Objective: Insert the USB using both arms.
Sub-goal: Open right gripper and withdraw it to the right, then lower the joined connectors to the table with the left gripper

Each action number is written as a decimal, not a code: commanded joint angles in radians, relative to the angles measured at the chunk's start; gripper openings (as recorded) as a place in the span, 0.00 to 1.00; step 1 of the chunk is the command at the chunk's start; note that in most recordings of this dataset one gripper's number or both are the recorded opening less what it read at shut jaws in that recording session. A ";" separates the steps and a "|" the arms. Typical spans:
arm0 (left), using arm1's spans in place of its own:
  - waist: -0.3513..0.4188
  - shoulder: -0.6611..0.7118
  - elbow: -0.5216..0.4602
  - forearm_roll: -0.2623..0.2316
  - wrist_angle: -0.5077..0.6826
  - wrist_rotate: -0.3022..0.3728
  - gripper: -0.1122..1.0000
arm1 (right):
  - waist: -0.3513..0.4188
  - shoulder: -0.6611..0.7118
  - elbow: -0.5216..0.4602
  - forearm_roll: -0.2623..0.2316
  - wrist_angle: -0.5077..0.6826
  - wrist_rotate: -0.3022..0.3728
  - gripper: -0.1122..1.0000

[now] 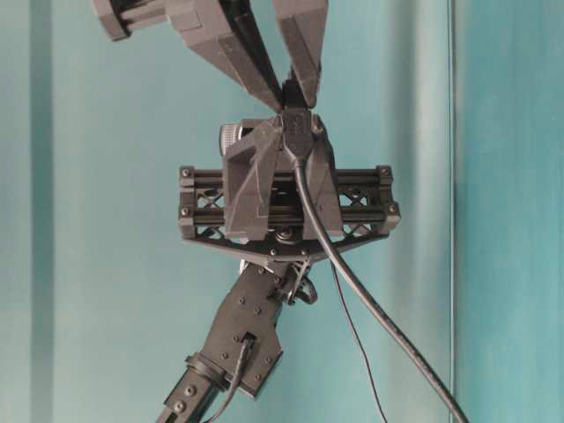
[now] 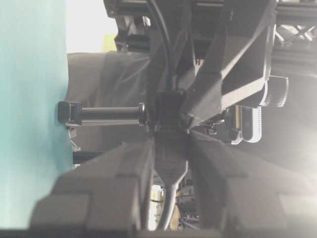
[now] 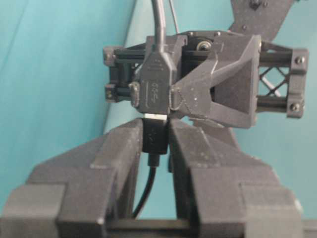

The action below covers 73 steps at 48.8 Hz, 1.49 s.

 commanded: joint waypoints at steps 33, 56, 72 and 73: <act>0.021 -0.106 0.126 0.077 -0.107 0.026 0.24 | 0.144 -0.092 -0.077 0.123 0.172 0.308 0.77; -0.089 -0.229 0.207 0.351 -0.488 0.140 0.24 | 0.152 -0.351 0.012 0.170 0.207 0.804 0.76; -0.229 -0.227 0.236 0.635 -0.769 0.107 0.24 | 0.147 -0.594 0.147 0.172 0.207 1.046 0.76; -0.232 -0.227 0.239 0.646 -0.782 0.103 0.24 | 0.147 -0.611 0.158 0.170 0.207 1.048 0.76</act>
